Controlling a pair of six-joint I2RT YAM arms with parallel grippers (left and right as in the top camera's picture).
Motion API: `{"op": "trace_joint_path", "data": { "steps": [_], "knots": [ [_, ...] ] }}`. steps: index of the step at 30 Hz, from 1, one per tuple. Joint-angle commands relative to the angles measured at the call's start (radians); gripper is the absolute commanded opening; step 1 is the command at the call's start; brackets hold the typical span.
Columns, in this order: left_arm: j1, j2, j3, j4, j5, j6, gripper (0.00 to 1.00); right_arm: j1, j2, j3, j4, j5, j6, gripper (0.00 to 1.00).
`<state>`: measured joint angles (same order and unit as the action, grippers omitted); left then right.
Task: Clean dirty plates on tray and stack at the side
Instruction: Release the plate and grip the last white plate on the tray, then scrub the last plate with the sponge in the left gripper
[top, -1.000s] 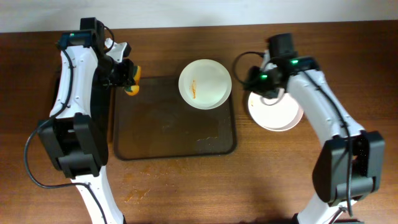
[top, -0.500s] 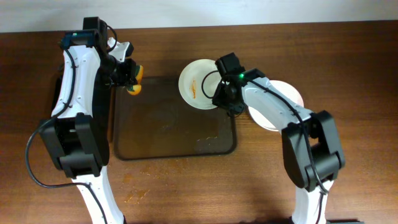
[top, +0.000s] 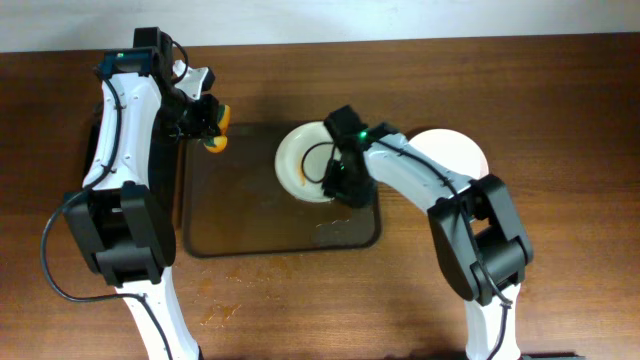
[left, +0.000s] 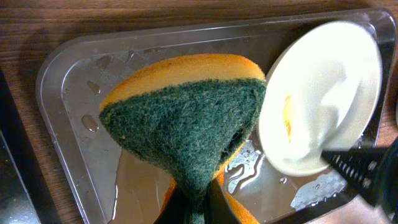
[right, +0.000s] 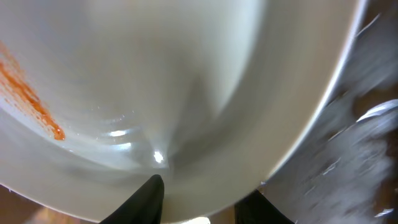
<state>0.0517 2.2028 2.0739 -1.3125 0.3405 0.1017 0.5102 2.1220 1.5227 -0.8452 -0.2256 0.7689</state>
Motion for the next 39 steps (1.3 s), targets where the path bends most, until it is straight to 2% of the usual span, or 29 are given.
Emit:
{"op": "trace_joint_path", "data": {
  "steps": [1,9,12,17,22,26,36,39],
  "knots": [
    [0.001,-0.005,0.001,0.003,0.004,0.016,0.00,0.059,0.005,0.041,-0.057,-0.033,-0.047,0.39],
    [0.000,-0.005,0.001,0.003,0.004,0.016,0.01,0.076,0.005,0.141,-0.151,0.030,-0.119,0.48],
    [0.000,-0.005,0.001,0.006,0.004,0.016,0.00,0.034,0.005,0.206,-0.204,0.127,-0.185,0.58],
    [0.000,-0.005,0.001,0.021,0.004,0.016,0.00,-0.059,0.016,0.220,-0.119,0.156,-0.374,0.65],
    [0.000,-0.005,0.001,0.014,0.004,0.016,0.00,-0.099,0.064,0.219,-0.046,0.149,-0.482,0.67],
    [0.000,-0.005,0.001,0.018,0.005,0.015,0.01,-0.098,0.097,0.219,-0.002,0.025,-0.534,0.66],
    [0.000,-0.005,0.001,0.025,0.005,-0.011,0.01,-0.084,0.156,0.214,0.013,-0.037,-0.497,0.41],
    [-0.003,-0.005,0.001,0.026,0.005,-0.029,0.00,-0.083,0.159,0.214,0.008,-0.069,-0.430,0.26]
  ]
}}
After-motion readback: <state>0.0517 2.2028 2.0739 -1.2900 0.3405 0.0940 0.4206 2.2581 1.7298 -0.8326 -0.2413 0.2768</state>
